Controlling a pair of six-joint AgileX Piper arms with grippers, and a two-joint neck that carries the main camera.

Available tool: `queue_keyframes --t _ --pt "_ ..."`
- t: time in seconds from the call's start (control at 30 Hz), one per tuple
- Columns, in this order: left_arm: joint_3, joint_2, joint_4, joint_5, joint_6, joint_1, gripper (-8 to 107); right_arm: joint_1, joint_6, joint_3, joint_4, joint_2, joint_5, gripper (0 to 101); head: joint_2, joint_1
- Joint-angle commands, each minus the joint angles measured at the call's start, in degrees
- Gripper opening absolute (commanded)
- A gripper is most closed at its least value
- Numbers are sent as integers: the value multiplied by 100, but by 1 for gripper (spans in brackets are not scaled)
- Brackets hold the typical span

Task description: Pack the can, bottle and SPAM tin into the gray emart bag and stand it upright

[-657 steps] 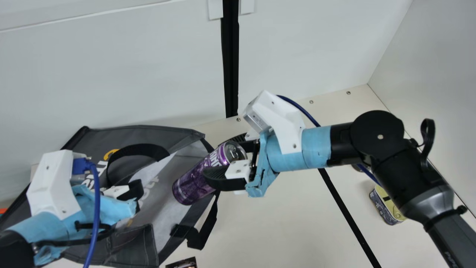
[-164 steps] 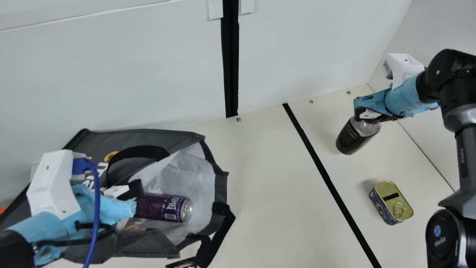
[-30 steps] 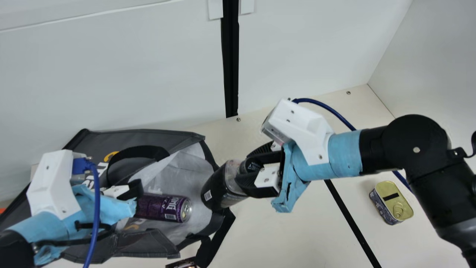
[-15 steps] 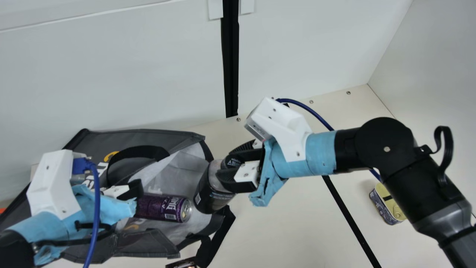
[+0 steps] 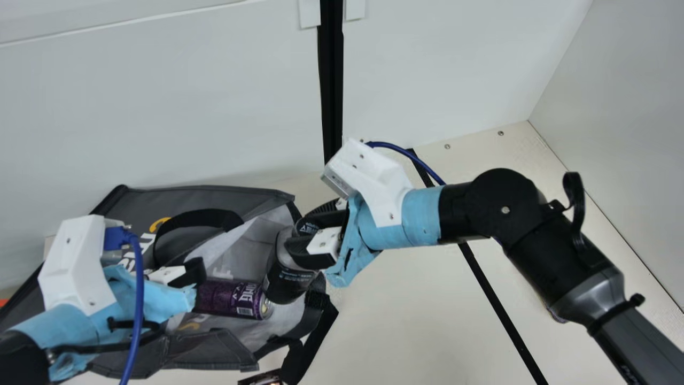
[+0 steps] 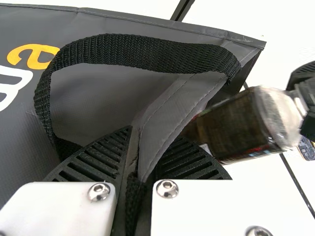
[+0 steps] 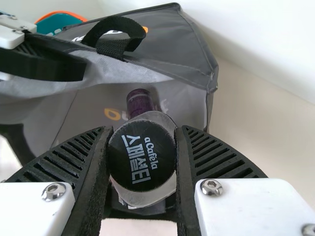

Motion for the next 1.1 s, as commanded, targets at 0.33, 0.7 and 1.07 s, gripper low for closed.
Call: queue_keyframes --t 0.33,0.7,1.07 --pt "0 0 0 0 0 0 -8 367 -173 -55 207 399 -532 0 -5 -130" --pt "0 0 0 0 0 0 -8 665 -388 -107 427 808 -1013 0 -5 -130" --pt "0 0 0 0 0 0 -8 905 -424 -242 597 1167 -1309 0 -5 -130"
